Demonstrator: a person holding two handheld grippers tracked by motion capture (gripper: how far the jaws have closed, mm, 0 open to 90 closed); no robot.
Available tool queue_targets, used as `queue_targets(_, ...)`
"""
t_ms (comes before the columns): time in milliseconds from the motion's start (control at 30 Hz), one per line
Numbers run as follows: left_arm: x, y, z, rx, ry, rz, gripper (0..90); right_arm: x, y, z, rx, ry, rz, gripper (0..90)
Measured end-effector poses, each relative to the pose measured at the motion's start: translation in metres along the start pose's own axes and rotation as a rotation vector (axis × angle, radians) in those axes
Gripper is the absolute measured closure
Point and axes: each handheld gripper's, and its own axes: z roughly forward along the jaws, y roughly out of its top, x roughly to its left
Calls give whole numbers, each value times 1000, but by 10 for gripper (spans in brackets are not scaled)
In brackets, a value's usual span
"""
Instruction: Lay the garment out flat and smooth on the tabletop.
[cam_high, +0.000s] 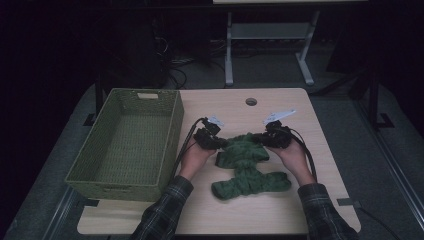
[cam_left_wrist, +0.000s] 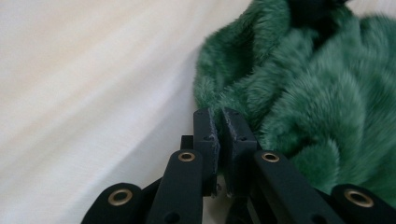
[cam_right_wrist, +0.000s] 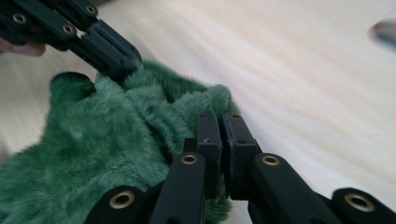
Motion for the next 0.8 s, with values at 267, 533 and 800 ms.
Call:
queue_targets(267, 8, 7, -22, -143, 85, 4, 851, -15, 5, -30, -100, -59, 33, 862)
queue_targets(533, 16, -1, 9, -91, 108, -17, 832, -32, -9, -10, -51, -84, 100, 861)
queue_targets(800, 24, -4, 21, -79, 102, -55, 639, -36, -20, 9, -8, -106, 118, 853)
